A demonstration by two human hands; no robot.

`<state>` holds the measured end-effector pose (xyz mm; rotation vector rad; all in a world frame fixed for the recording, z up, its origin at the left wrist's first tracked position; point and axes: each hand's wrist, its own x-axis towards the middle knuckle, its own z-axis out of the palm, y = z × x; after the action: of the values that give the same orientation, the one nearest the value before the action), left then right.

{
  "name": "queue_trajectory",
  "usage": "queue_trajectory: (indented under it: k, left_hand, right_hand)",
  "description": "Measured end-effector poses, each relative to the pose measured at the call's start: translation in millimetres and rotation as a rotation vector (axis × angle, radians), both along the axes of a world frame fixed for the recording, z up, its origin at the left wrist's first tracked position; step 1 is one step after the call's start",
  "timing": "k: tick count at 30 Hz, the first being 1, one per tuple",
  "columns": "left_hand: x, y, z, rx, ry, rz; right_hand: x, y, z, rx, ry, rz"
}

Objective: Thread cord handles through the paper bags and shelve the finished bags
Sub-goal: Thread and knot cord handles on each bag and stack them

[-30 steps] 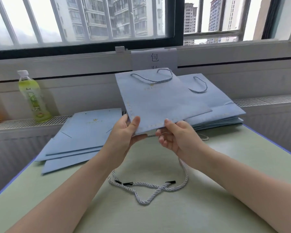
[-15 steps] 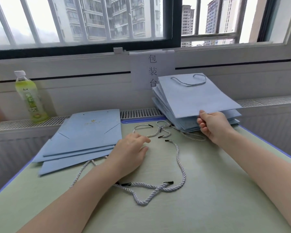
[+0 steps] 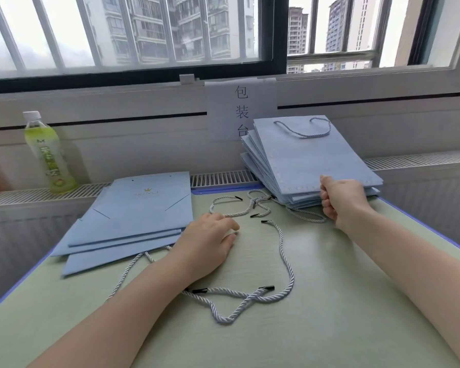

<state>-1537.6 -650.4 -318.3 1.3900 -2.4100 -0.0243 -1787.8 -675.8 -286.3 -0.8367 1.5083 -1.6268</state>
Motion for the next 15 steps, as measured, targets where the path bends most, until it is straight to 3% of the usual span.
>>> queue_trajectory:
  k: [4, 8, 12, 15]
  left_hand:
    - [0, 4, 6, -0.055, -0.01, 0.082]
    - [10, 3, 17, -0.2, -0.143, 0.328]
    - [23, -1, 20, 0.056, -0.272, 0.539]
    - [27, -4, 17, 0.167, -0.285, 0.626]
  right_hand:
    - [17, 8, 0, -0.104, 0.251, 0.045]
    - [53, 25, -3, -0.306, 0.63, 0.288]
    - [76, 37, -20, -0.394, 1.294, 0.512]
    - [85, 37, -30, -0.166, 1.496, 0.583]
